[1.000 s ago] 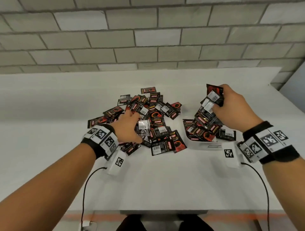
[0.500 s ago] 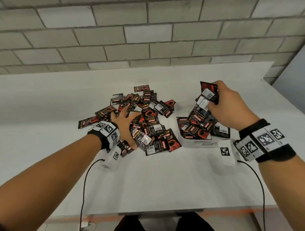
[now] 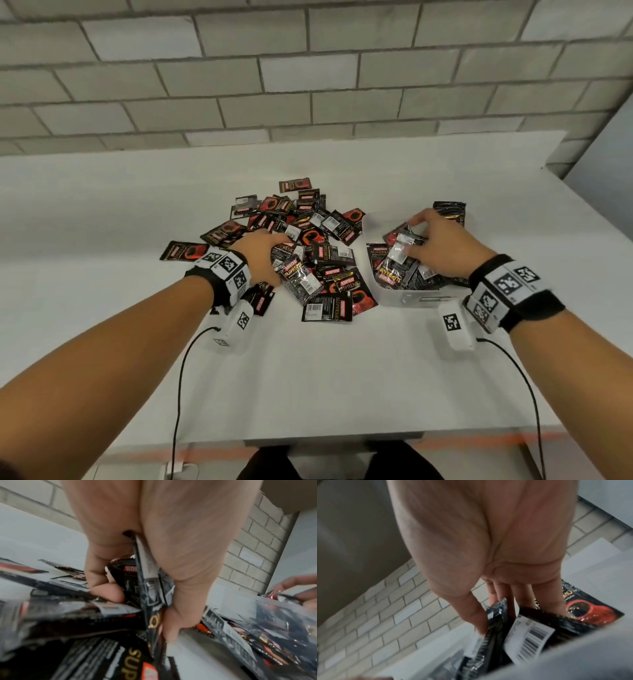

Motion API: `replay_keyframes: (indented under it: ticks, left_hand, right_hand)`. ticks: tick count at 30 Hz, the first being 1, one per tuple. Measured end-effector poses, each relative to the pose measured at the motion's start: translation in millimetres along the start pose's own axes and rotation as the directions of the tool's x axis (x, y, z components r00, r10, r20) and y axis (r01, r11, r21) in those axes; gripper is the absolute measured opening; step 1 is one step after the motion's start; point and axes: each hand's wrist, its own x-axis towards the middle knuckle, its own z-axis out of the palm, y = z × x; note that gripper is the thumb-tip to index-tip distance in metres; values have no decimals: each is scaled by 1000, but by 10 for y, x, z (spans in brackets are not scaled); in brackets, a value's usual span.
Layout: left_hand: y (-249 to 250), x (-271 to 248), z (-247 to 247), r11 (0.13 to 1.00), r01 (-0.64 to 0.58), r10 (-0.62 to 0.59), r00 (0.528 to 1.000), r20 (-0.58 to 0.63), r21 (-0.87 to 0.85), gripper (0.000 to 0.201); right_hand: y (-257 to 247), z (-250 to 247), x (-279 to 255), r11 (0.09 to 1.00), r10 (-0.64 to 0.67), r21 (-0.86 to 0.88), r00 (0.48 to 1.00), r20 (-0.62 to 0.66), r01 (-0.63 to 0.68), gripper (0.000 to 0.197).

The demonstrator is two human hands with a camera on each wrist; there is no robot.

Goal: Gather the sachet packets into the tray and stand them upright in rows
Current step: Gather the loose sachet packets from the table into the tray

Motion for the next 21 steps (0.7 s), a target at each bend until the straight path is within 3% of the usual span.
replay_keyframes:
  ticks: [3,7,11,16,21]
  left_hand:
    - [0,-10,-25,998,2,-4,999,-42,-56,93]
    - [-37,-57,-98,991,41,-57,991,-122,-129,90]
    - [-38,-120,-273,976,41,-79,981,-175,-212,86]
    - [214,-188,-654,954,-98,2,947,-321,-283,72]
    - [771,-154,-896,876,-299,108,887,-450,-378,59]
  right_hand:
    - [51,78,25,992,-12,-125,999,-40,6,34]
    - [74,67,12,994,-5,-108,1000,5,6,41]
    - [5,-2,-71,993,-81,-92,995,-62,75,36]
    - [-179,-103,-125,985,-169,-52,977,-131,163,33]
    - [-186,-209,-155,992,-128,-36,976,-176,123,35]
